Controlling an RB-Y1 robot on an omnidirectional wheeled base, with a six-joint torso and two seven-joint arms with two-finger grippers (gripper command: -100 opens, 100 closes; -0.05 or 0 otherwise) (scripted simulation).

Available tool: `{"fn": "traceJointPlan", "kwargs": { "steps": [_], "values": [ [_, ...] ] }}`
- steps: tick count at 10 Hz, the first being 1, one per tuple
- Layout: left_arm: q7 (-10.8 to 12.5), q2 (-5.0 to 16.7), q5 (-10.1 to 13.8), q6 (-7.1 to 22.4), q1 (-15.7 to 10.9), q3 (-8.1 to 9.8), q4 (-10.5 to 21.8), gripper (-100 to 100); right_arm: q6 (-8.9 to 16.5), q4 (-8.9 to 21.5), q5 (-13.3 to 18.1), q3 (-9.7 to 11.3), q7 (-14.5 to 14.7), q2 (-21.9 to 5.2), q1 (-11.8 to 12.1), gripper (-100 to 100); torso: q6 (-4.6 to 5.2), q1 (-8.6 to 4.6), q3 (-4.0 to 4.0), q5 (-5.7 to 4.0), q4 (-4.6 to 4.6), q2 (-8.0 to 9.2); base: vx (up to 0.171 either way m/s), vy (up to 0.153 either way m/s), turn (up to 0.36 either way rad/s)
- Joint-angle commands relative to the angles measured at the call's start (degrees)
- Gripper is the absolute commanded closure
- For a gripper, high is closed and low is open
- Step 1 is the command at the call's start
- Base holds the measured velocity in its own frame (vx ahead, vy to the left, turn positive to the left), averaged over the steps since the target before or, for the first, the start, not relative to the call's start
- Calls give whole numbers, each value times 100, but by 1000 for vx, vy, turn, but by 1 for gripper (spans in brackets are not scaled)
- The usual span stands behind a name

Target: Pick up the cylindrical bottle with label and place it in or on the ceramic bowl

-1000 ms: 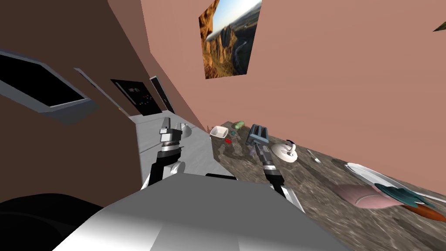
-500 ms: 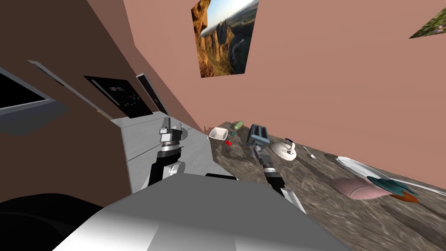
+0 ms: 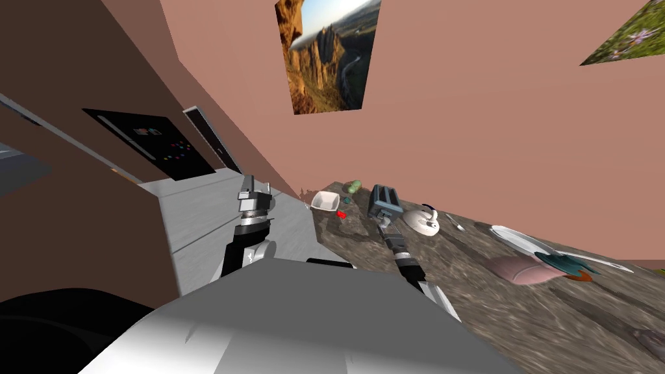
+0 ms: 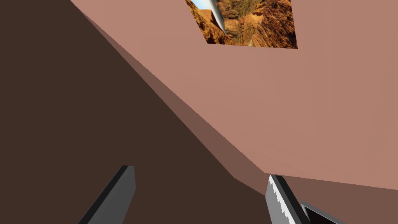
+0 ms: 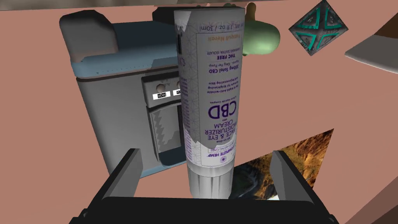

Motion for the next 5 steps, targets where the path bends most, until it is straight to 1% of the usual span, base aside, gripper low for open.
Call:
{"fn": "traceJointPlan", "kwargs": {
  "steps": [1, 2, 3, 4, 5],
  "values": [
    [0, 0, 0, 0, 0, 0, 0, 0, -41, 153, 205, -66, 153, -35, 23, -100, 0, 0, 0, 0, 0, 0, 48, 88, -146],
    [0, 0, 0, 0, 0, 0, 0, 0, -48, 218, 285, -89, 205, -54, 15, -100, 0, -2, 0, 0, 0, 1, 40, 72, -91],
    [0, 0, 0, 0, 0, 0, 0, 0, -62, 205, 218, -83, 173, -43, 5, -100, -1, -6, 1, 0, 0, 3, 18, 33, -17],
    [0, 1, 0, 0, -1, 0, 0, 0, -64, 210, 229, -87, 185, -46, 8, 0, -2, -19, 5, -3, 2, 9, 3, 7, 2],
    [0, 1, 0, 0, -1, 0, 0, 0, -64, 210, 227, -86, 184, -45, 7, -100, -2, -30, 8, -5, 3, 14, 0, 0, 0]
  ]
}}
